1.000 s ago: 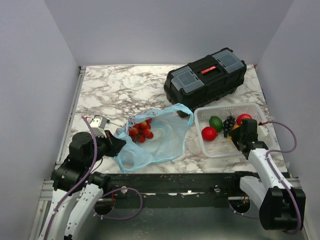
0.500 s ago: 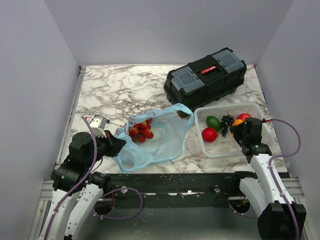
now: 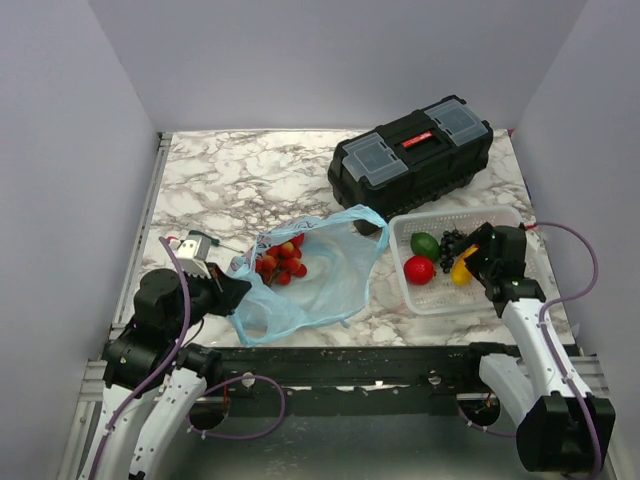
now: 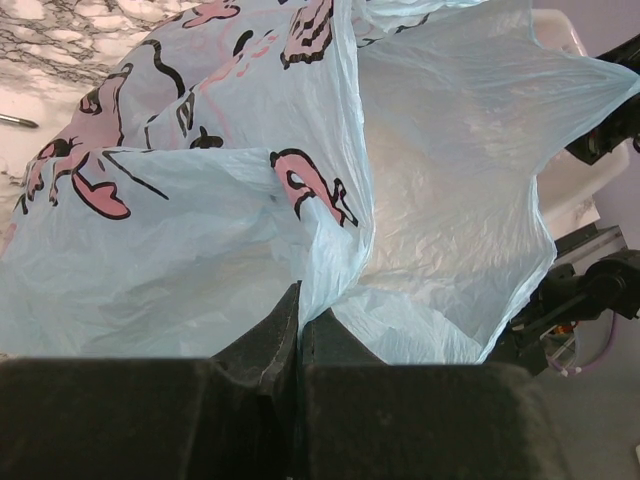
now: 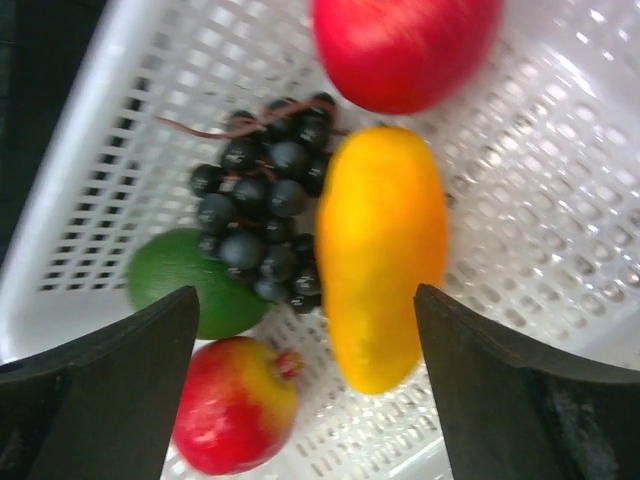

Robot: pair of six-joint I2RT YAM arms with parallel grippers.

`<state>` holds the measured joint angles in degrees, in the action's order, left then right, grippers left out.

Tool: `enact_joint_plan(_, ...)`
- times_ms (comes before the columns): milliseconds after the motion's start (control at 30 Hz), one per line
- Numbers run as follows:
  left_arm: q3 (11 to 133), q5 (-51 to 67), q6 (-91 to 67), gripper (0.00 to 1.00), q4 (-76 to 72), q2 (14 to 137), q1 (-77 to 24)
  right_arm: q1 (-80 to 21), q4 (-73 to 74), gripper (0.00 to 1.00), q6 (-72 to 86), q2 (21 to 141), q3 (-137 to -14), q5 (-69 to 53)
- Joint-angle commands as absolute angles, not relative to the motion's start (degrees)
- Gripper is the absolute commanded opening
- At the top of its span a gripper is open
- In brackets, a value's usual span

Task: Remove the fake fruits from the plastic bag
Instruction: Place the fake fruit in the bin, then take out the fake fruit from the plastic bag.

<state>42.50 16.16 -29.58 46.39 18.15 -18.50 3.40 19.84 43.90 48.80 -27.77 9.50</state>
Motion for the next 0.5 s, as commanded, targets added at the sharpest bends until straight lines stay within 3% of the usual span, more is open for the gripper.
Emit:
enact_joint_plan(0, 42.3, 17.6, -28.7, 0.0, 45.8, 16.8, -18.7, 3.7, 19.9, 0.93, 38.7, 46.7, -33.2, 3.8)
enact_joint_plan(333, 42.1, 17.6, -28.6, 0.0, 45.5, 15.5, -18.6, 2.9, 9.1, 0.96, 33.9, 49.7, -41.0, -18.2)
enact_joint_plan(467, 42.1, 17.8, -28.5, 0.0, 45.4, 15.8, -18.5, -5.4, 6.1, 0.96, 31.9, 53.8, -46.1, -20.5)
